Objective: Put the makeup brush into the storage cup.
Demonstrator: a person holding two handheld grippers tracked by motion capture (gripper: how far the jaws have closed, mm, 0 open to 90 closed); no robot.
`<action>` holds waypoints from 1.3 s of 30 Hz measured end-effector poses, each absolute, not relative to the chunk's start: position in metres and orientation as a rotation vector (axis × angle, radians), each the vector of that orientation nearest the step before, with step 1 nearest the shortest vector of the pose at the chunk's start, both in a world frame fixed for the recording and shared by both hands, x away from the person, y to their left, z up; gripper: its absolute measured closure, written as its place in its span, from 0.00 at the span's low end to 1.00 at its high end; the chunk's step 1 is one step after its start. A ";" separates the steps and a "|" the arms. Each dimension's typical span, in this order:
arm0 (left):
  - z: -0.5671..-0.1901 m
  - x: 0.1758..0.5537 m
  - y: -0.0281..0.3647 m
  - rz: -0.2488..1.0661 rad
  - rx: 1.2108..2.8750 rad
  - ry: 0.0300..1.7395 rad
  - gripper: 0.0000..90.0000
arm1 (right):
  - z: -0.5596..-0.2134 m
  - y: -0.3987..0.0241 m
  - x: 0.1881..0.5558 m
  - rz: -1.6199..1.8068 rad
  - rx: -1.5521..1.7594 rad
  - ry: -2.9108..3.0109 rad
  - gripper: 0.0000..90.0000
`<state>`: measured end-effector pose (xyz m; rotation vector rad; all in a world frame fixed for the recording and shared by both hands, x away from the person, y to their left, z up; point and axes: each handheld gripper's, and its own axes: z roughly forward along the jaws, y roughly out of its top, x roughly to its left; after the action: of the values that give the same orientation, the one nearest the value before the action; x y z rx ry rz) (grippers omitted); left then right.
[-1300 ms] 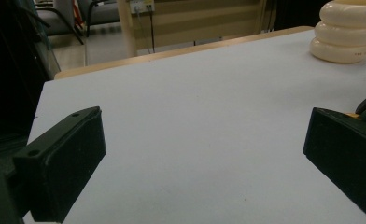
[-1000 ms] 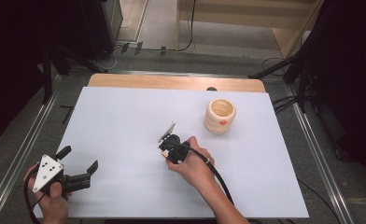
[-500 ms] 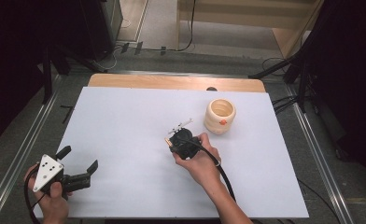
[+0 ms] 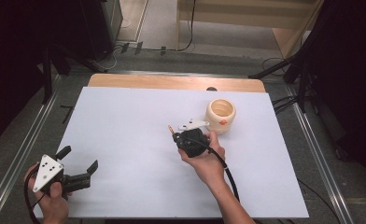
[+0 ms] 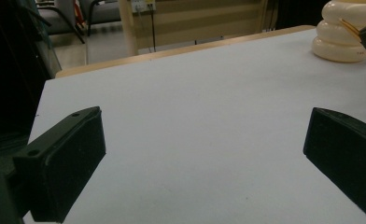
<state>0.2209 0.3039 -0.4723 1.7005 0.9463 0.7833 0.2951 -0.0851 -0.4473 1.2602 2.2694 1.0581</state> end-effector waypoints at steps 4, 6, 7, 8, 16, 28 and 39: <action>-0.472 0.221 0.304 0.785 1.697 0.945 0.00 | -0.444 -0.088 0.294 1.129 1.229 2.221 0.95; -0.472 0.221 0.304 0.785 1.699 0.945 0.00 | -0.444 -0.089 0.294 1.151 1.221 2.209 0.95; -0.472 0.220 0.304 0.786 1.699 0.945 0.00 | -0.443 -0.091 0.294 1.191 1.190 2.181 0.95; -0.472 0.220 0.304 0.786 1.699 0.944 0.00 | -0.443 -0.091 0.294 1.191 1.190 2.181 0.95; -0.471 0.220 0.305 0.788 1.695 0.946 0.00 | -0.438 -0.101 0.292 1.290 1.164 2.064 0.95; -0.471 0.220 0.305 0.787 1.694 0.944 0.00 | -0.435 -0.114 0.295 1.373 1.140 1.939 0.95; -0.472 0.220 0.304 0.786 1.698 0.943 0.00 | -0.428 -0.124 0.296 1.441 1.087 1.827 0.95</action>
<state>0.2202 0.3043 -0.4717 1.6975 0.9431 0.7857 0.2961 -0.1245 -0.4282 1.0871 1.8266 1.4408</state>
